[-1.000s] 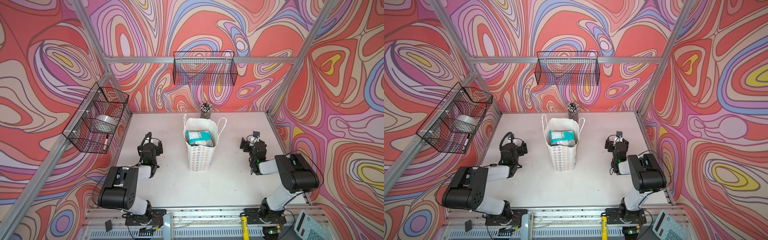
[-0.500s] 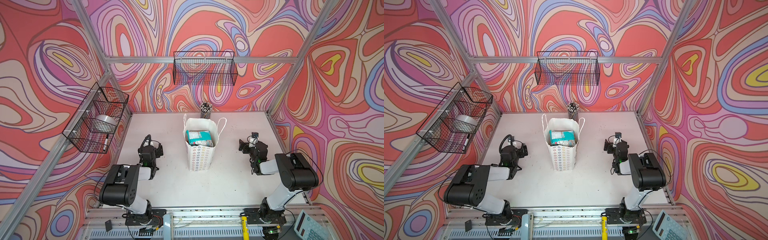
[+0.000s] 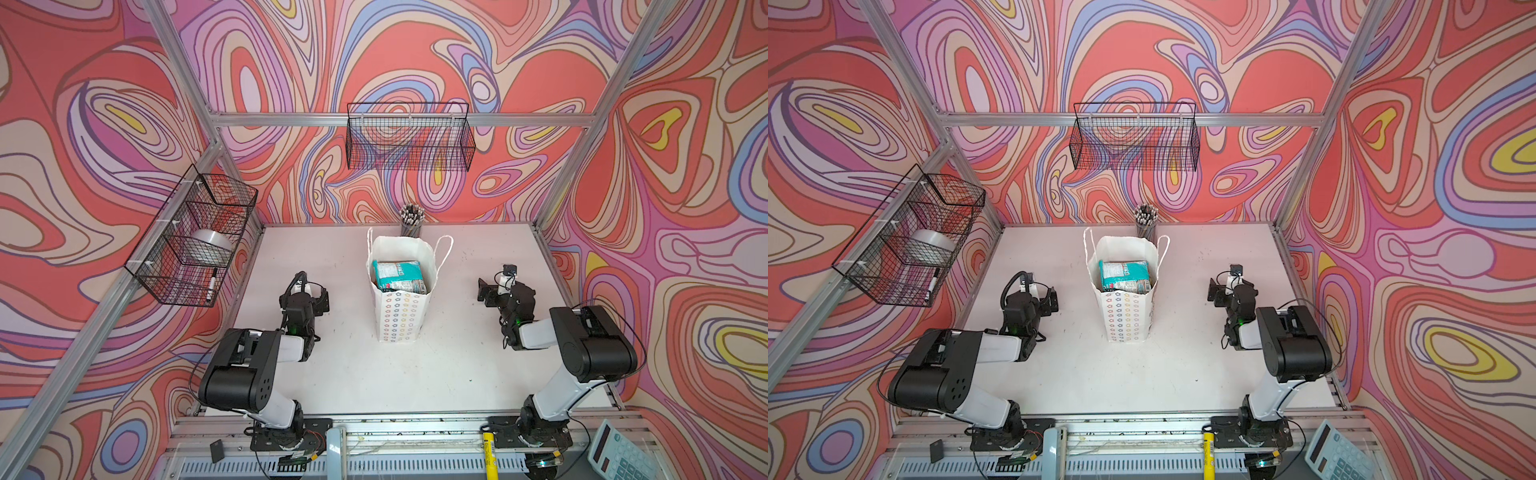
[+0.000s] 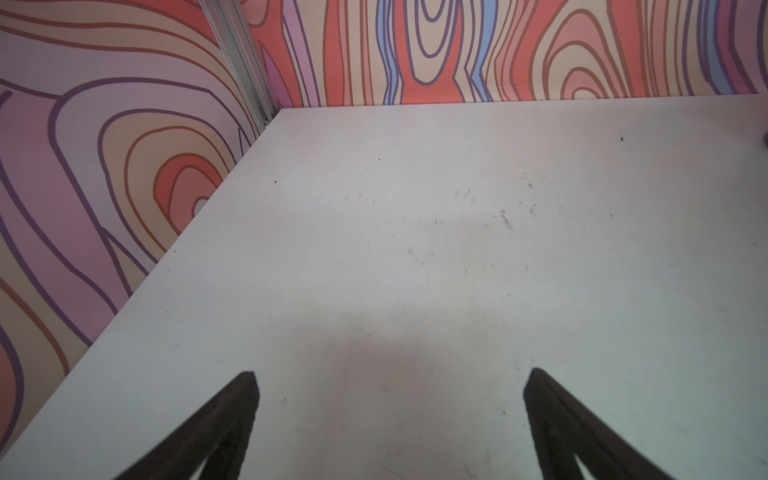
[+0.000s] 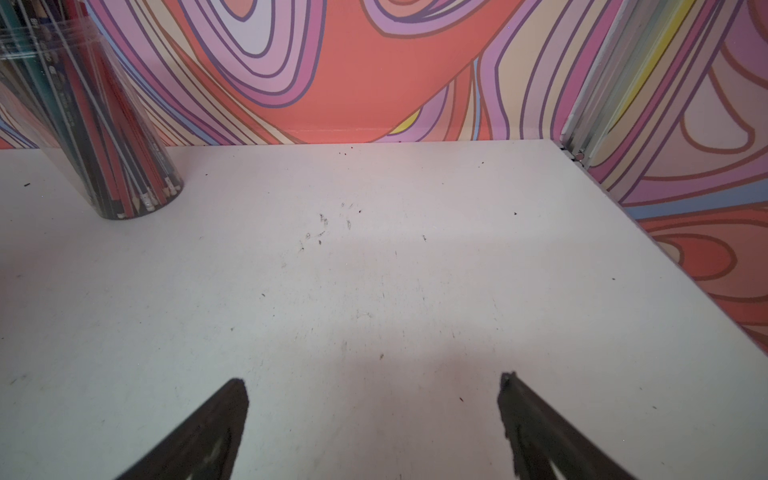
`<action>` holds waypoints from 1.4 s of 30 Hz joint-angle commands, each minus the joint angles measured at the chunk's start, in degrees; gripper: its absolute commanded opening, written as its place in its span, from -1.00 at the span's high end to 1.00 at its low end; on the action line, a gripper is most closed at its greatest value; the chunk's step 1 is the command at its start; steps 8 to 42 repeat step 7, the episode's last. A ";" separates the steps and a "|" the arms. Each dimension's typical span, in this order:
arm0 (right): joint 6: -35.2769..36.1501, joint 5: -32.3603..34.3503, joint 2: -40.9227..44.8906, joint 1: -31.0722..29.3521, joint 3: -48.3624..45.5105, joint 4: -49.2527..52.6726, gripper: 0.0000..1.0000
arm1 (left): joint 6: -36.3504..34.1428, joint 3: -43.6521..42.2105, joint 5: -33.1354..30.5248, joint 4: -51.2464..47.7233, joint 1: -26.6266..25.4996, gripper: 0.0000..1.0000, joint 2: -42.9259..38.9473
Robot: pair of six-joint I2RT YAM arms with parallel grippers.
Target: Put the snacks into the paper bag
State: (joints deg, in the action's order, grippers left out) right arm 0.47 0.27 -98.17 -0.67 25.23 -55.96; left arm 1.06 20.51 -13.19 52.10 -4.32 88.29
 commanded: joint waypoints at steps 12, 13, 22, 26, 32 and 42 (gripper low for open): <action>-1.54 -2.77 -0.53 1.77 2.28 2.43 -0.97 | 1.09 1.08 7.80 -1.43 3.76 -1.00 0.14; -1.54 -2.77 -0.53 1.77 2.28 2.43 -0.97 | 1.09 1.08 7.80 -1.43 3.76 -1.00 0.14; -1.54 -2.77 -0.53 1.77 2.28 2.43 -0.97 | 1.09 1.08 7.80 -1.43 3.76 -1.00 0.14; -1.54 -2.77 -0.53 1.77 2.28 2.43 -0.97 | 1.09 1.08 7.80 -1.43 3.76 -1.00 0.14; -1.54 -2.77 -0.53 1.77 2.28 2.43 -0.97 | 1.09 1.08 7.80 -1.43 3.76 -1.00 0.14; -1.54 -2.77 -0.53 1.77 2.28 2.43 -0.97 | 1.09 1.08 7.80 -1.43 3.76 -1.00 0.14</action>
